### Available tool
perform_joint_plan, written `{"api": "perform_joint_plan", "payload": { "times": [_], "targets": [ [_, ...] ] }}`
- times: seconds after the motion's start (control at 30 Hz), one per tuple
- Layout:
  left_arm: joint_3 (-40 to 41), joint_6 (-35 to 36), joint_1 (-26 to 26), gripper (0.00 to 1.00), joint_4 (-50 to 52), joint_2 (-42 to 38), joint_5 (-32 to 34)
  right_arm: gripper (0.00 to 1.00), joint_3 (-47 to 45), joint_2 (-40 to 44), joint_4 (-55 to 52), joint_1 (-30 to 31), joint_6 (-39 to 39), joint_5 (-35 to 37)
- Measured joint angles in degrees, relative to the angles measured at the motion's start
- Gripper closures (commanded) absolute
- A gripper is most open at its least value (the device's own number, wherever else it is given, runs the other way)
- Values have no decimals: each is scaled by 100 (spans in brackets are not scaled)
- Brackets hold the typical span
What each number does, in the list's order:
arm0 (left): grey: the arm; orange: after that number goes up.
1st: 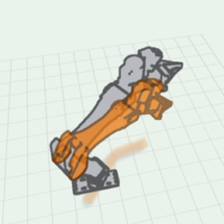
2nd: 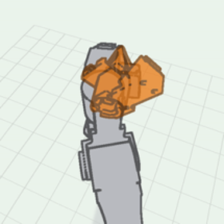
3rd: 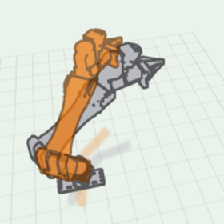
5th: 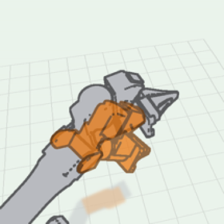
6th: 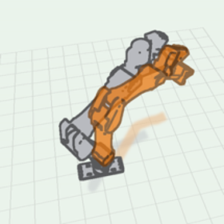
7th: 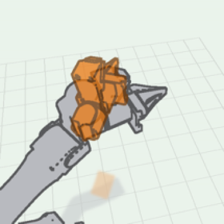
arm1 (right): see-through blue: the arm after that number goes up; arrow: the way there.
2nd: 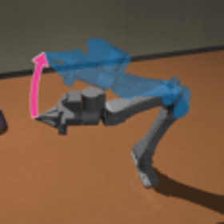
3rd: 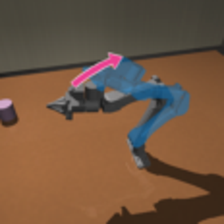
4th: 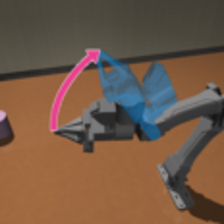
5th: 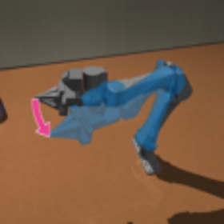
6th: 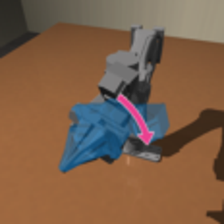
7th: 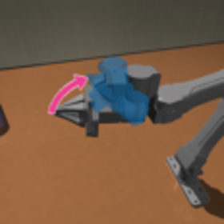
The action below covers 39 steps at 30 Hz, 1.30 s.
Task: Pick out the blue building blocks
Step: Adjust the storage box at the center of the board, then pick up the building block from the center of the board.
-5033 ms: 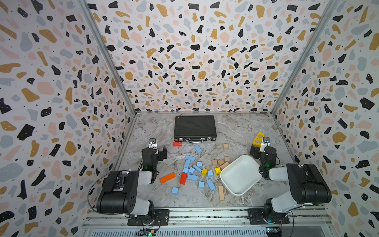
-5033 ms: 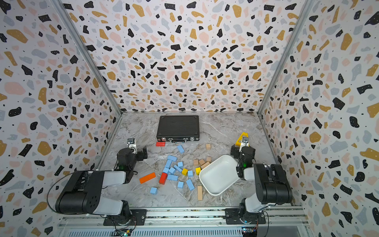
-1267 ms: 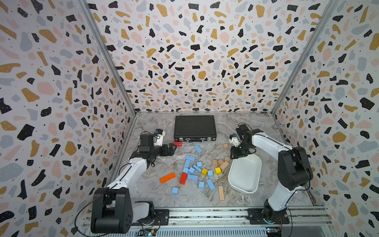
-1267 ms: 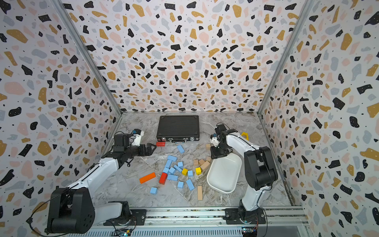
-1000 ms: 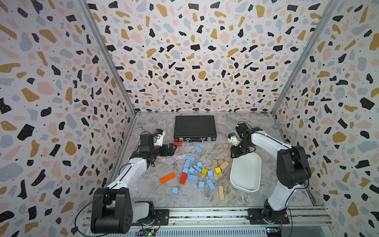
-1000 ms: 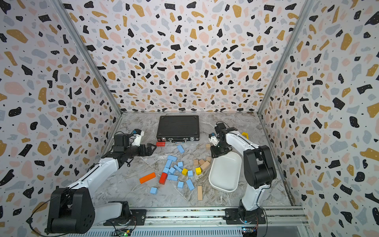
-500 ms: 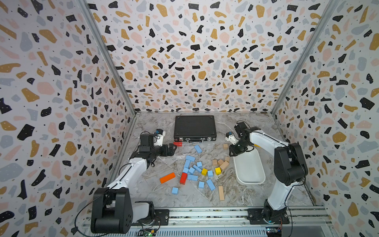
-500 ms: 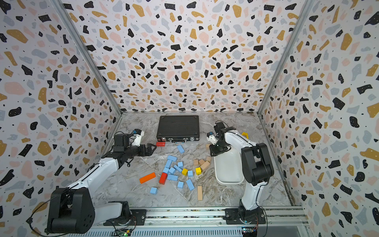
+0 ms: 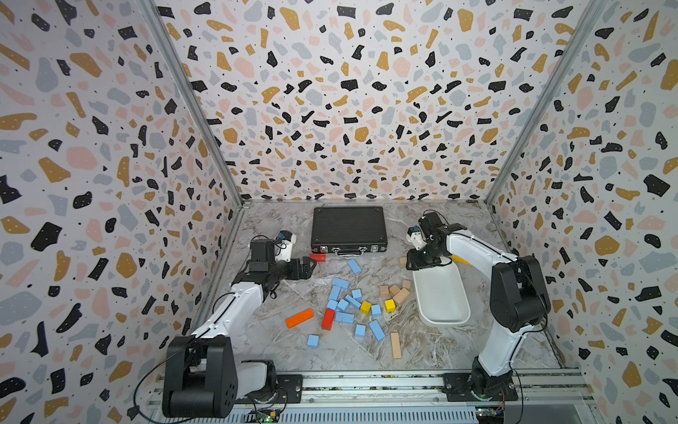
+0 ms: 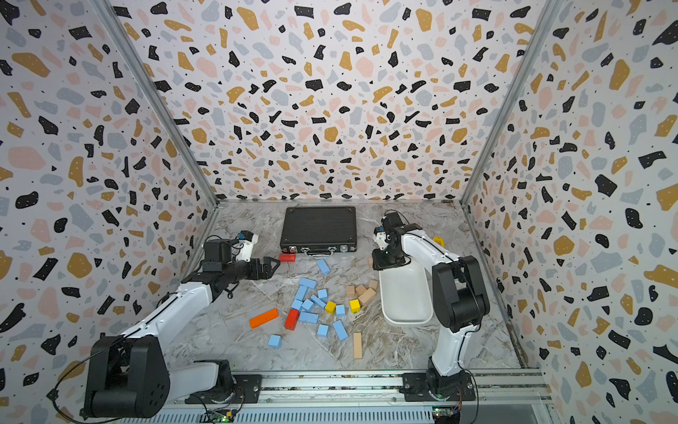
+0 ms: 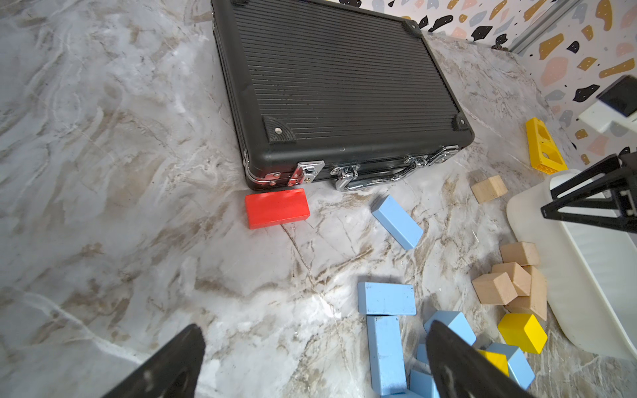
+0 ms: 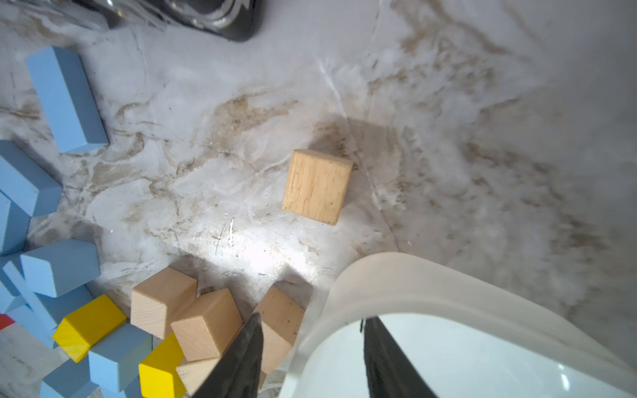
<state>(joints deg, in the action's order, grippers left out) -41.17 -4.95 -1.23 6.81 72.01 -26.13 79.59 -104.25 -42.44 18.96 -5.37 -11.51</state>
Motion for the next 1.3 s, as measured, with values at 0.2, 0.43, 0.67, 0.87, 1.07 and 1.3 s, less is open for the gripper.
{"api": "perform_joint_plan", "payload": {
  "times": [0.2,0.43,0.67,0.87,1.07,1.3],
  "targets": [
    [0,74,68,0,2,-7,44,52,273,811,-472,409,39,496],
    [-2,-20,693,0,52,-59,-15,56,-345,1425,-723,1690,-909,400],
    [87,-28,710,0,-170,-164,-1279,56,-476,699,-848,2564,-1786,437],
    [192,-22,702,0,-236,-164,-1794,55,-476,293,-839,3034,-2151,448],
    [195,-17,702,0,-243,-162,-1886,51,-455,81,-841,3314,-2308,485],
    [195,-17,702,0,-240,-160,-1930,50,-273,-177,-831,3329,-2319,590]
  ]
}}
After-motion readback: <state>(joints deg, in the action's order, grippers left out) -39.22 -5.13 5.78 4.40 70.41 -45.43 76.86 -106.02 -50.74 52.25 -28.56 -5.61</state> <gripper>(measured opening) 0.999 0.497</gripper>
